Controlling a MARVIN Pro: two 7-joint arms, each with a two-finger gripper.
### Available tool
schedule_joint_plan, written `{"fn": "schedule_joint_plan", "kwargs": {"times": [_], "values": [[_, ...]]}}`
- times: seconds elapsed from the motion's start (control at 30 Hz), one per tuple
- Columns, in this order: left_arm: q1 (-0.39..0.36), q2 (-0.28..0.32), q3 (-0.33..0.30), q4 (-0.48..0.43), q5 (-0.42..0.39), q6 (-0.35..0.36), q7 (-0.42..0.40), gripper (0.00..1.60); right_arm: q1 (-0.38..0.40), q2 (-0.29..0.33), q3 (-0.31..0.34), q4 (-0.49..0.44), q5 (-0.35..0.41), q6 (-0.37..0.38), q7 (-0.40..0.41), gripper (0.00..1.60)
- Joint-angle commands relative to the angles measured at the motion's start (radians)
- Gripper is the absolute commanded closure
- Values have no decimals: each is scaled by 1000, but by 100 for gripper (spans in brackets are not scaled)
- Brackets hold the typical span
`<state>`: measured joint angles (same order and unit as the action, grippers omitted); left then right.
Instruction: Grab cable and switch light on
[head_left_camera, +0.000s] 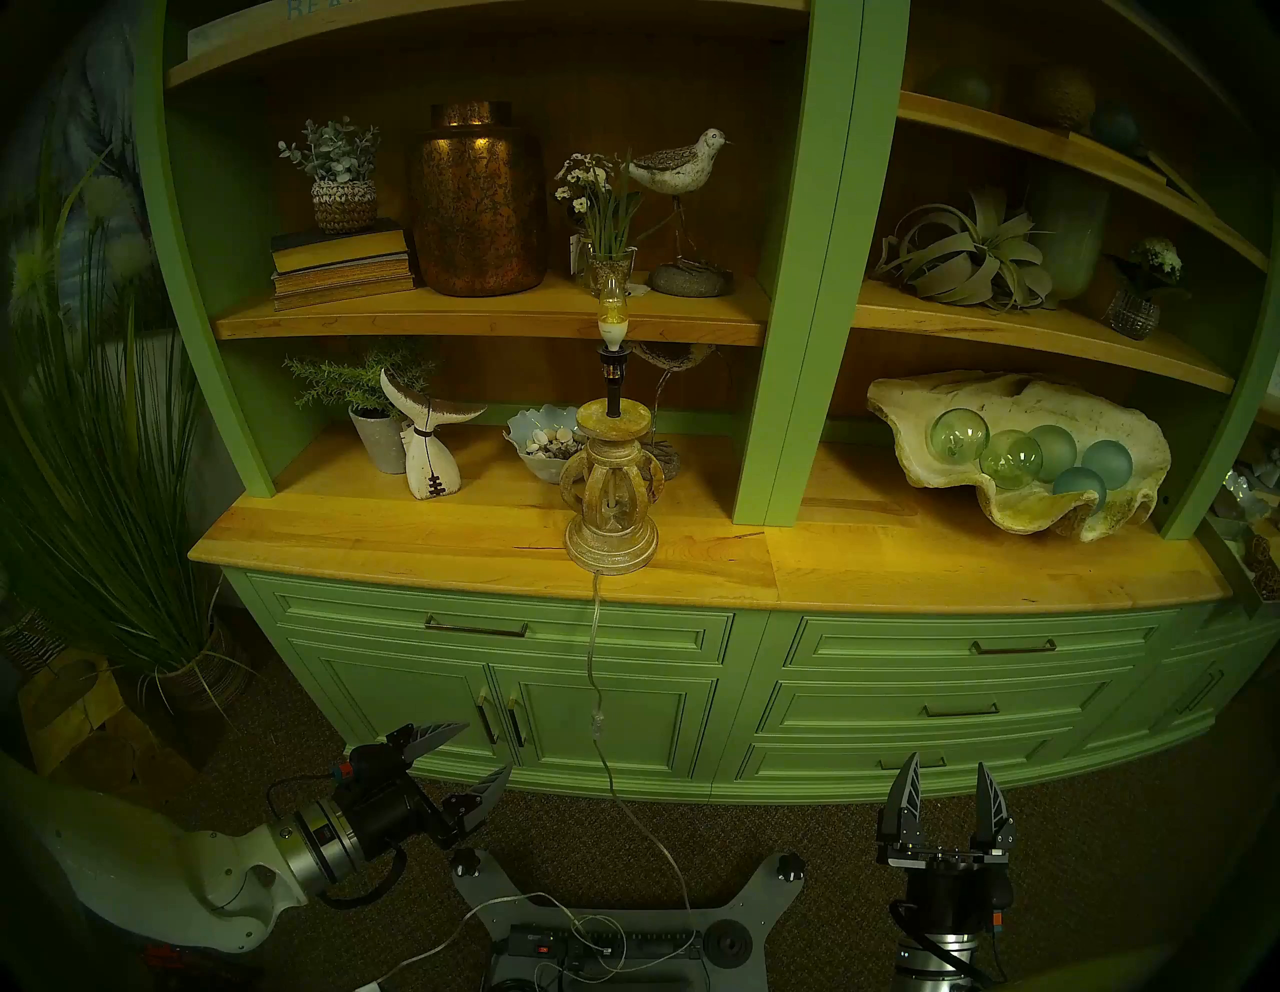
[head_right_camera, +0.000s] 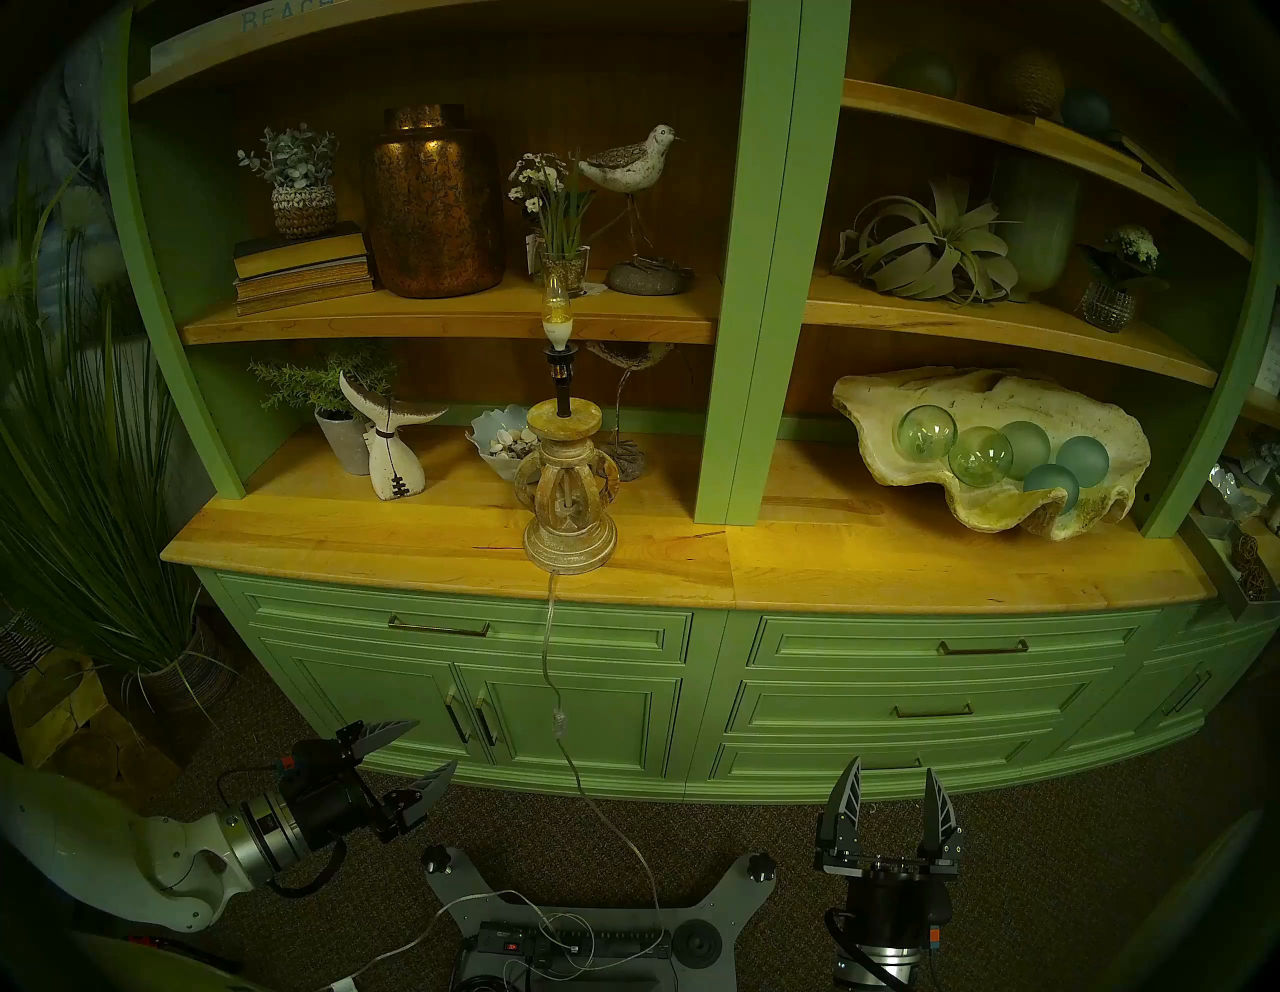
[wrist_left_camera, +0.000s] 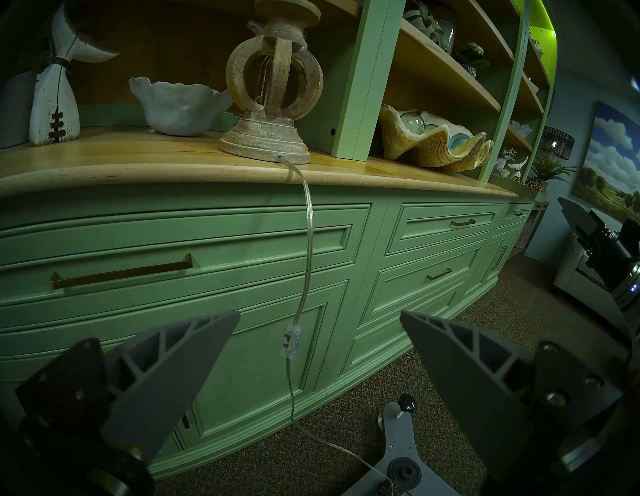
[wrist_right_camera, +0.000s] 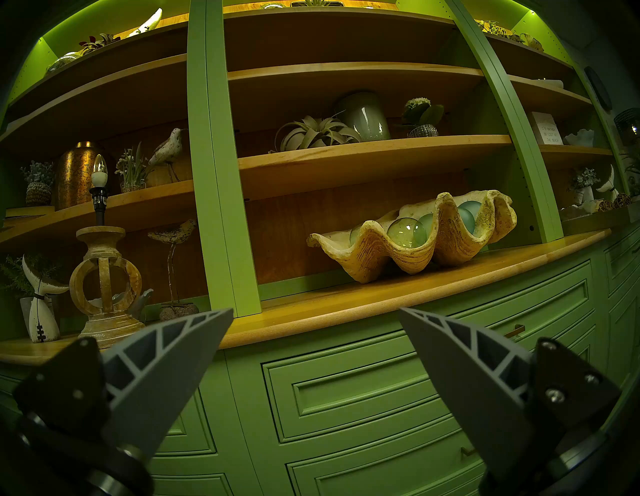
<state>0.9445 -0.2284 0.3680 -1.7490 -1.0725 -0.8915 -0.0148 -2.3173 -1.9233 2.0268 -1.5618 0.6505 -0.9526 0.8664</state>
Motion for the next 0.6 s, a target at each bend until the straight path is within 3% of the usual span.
{"fn": "schedule_joint_plan", "kwargs": {"times": [0.0, 0.13, 0.23, 0.37, 0.4, 0.43, 0.5, 0.57], "values": [[-3, -1, -9, -9, -4, -20, 17, 0, 0, 0, 0, -23, 1, -1, 1, 0], [18, -29, -15, -5, 7, -28, 128, 0, 1, 1, 0, -22, 1, -2, 1, 0], [31, -48, -17, -1, -3, -36, 166, 0, 1, 1, 0, -22, 1, -2, 1, 0], [57, -99, -40, -10, -75, -42, 268, 0, 2, 1, 0, -20, 2, -3, 2, 0], [61, -109, -46, -8, -104, -46, 255, 0, 2, 1, 0, -19, 2, -3, 2, 0], [64, -127, -46, -20, -101, -52, 325, 0, 2, 2, 0, -19, 2, -3, 2, 0], [67, -135, -55, -18, -126, -52, 298, 0, 3, 2, 0, -19, 2, -3, 2, 0], [70, -170, -64, -37, -130, -61, 365, 0, 3, 2, 0, -18, 2, -4, 2, 0]]}}
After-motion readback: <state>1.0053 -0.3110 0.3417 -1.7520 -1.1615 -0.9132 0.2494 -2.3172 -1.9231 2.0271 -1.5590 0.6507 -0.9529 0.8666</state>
